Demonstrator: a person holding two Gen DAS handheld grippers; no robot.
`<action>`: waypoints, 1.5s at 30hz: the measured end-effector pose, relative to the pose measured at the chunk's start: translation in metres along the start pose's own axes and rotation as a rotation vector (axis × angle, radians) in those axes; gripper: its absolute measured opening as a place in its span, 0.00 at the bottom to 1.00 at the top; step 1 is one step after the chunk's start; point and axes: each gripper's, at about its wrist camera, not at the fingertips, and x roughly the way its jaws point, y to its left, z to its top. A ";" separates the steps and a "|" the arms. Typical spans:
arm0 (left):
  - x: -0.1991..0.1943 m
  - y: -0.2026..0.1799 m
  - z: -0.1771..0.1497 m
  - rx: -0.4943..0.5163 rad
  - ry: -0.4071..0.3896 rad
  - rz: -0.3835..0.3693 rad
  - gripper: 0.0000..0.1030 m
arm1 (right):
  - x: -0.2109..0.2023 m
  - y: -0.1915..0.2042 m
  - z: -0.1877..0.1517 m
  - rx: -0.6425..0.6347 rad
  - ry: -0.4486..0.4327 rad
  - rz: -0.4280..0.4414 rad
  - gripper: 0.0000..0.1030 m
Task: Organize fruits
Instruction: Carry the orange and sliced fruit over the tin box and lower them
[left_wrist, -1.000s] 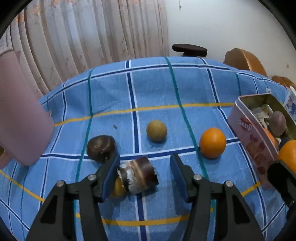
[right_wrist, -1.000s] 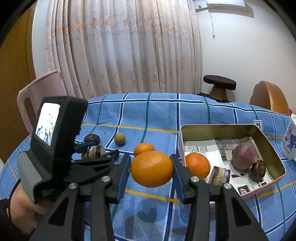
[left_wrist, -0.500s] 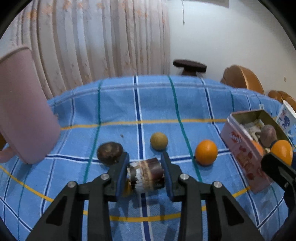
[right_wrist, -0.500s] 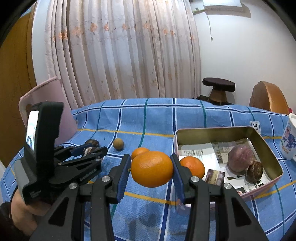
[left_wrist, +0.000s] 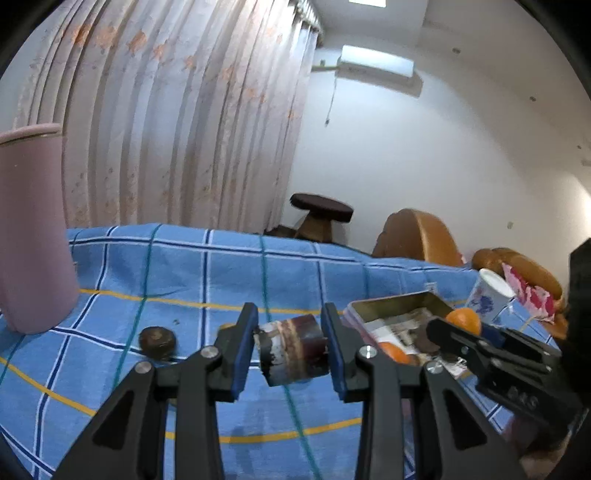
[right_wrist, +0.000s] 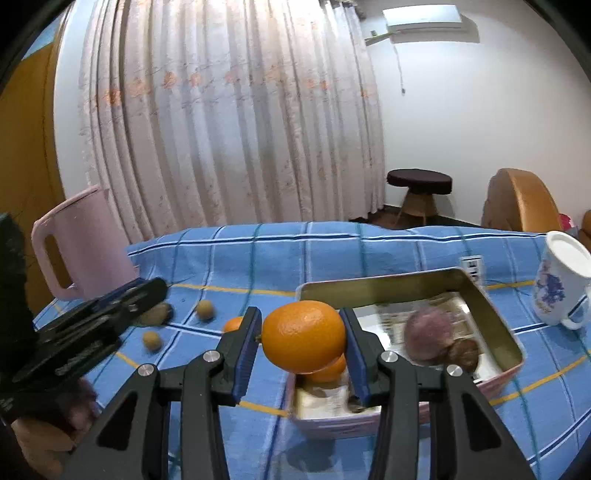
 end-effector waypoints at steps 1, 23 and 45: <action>0.000 -0.004 0.000 0.004 -0.007 -0.006 0.36 | -0.002 -0.006 0.001 0.003 -0.006 -0.009 0.44; 0.052 -0.125 -0.004 0.158 0.084 -0.085 0.36 | -0.016 -0.145 0.012 0.153 -0.029 -0.242 0.44; 0.098 -0.150 -0.020 0.212 0.205 0.074 0.36 | 0.040 -0.141 -0.002 0.151 0.136 -0.090 0.45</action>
